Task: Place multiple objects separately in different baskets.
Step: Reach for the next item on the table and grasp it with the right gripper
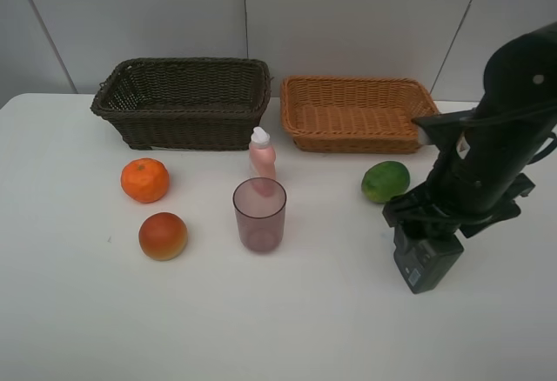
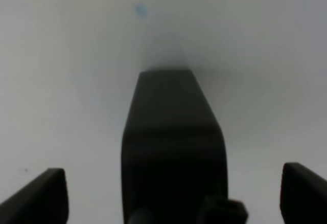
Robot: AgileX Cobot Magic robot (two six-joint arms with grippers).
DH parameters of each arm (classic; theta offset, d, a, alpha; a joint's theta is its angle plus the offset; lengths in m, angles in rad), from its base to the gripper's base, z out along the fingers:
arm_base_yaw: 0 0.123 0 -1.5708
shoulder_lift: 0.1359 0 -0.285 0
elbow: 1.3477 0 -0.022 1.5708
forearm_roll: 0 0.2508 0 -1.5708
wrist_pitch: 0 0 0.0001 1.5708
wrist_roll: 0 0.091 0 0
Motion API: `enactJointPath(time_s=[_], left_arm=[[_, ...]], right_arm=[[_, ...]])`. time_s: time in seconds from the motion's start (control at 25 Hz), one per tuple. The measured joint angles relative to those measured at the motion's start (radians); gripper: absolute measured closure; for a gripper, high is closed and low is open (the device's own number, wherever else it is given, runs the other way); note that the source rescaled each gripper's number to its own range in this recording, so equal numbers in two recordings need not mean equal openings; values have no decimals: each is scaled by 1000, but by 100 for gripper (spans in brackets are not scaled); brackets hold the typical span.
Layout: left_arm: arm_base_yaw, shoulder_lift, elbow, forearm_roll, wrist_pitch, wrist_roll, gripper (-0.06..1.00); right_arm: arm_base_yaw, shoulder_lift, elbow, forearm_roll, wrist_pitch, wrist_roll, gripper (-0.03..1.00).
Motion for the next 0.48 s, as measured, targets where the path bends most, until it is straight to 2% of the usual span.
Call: enactJointPath(time_s=[0.28, 0.48], left_arm=[[0, 0, 0, 0, 0, 0, 2], [0, 0, 0, 0, 0, 0, 2]], right_arm=[[0, 14, 15, 0, -69, 0, 5], [0, 37, 15, 0, -75, 0, 5]])
